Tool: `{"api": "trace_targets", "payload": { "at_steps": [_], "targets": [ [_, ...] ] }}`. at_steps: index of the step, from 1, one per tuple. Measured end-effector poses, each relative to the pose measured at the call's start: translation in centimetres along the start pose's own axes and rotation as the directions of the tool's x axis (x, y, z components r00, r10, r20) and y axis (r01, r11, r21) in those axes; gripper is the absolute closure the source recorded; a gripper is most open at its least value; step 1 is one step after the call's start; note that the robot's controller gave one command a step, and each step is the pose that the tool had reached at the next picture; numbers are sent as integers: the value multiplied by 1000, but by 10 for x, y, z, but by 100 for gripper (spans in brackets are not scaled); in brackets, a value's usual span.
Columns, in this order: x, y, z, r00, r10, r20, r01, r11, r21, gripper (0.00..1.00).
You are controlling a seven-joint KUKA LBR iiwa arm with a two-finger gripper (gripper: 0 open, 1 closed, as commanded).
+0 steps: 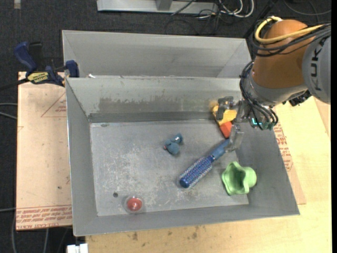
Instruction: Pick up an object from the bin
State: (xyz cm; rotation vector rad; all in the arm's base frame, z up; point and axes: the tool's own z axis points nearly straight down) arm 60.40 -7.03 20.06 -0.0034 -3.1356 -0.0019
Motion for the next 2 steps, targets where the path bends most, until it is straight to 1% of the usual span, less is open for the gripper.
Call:
{"api": "trace_targets", "payload": {
  "at_steps": [1,2],
  "targets": [
    [18,48,70,986,-165,1,165,986,-2,0],
    [50,54,135,970,-245,0,245,970,-1,0]
  ]
}}
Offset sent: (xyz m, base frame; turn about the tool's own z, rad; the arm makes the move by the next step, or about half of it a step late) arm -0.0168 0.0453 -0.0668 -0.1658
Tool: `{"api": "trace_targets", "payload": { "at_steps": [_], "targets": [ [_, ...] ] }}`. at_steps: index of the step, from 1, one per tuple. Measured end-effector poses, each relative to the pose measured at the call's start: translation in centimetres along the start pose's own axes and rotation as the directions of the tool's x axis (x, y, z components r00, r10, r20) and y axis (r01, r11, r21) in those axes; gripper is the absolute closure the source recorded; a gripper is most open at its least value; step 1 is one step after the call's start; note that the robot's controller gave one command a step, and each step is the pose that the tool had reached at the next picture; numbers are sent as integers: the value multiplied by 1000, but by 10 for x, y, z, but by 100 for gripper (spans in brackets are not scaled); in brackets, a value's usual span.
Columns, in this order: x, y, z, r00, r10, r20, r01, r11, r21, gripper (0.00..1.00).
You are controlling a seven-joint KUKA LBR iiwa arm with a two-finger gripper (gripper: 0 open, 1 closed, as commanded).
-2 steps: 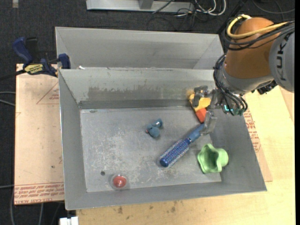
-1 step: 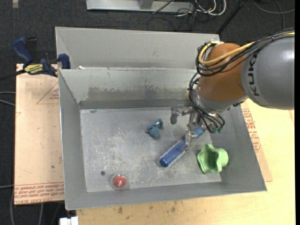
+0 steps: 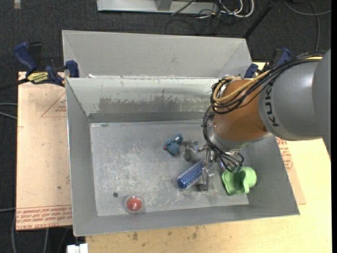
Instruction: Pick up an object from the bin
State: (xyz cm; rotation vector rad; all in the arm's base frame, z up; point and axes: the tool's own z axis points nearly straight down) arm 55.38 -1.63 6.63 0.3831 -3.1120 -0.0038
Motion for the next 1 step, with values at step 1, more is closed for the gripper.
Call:
{"api": "trace_targets", "payload": {
  "at_steps": [1],
  "targets": [
    [-2,0,-3,1000,-3,6,3,1000,1,100]
  ]
}}
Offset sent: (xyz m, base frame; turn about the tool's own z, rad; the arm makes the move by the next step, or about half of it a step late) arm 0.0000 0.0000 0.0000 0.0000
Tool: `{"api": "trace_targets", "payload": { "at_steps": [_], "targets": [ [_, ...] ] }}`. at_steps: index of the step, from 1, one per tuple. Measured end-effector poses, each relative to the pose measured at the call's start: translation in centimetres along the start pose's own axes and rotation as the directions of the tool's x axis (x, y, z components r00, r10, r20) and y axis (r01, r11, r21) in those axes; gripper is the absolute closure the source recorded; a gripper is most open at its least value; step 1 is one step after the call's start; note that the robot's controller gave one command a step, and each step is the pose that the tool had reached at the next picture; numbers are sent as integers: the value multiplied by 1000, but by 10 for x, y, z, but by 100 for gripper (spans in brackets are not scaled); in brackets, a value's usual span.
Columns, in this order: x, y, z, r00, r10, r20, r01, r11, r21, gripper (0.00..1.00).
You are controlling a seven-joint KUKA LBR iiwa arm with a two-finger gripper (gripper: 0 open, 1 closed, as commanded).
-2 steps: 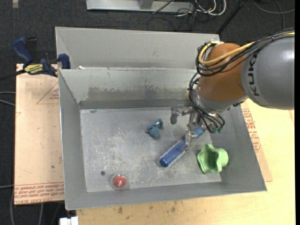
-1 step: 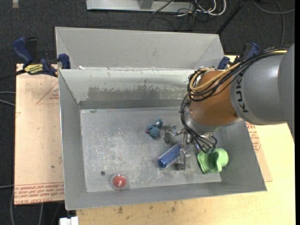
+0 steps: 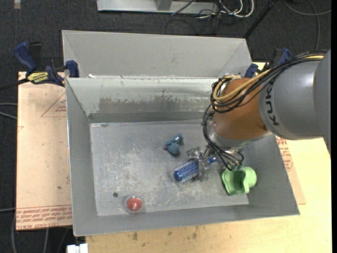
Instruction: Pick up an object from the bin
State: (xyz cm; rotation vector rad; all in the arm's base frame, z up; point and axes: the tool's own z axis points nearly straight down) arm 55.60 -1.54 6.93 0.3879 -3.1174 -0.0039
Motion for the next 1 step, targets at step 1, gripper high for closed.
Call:
{"api": "trace_targets", "payload": {
  "at_steps": [1],
  "targets": [
    [-3,-8,-139,1000,9,10,-9,1000,5,100]
  ]
}}
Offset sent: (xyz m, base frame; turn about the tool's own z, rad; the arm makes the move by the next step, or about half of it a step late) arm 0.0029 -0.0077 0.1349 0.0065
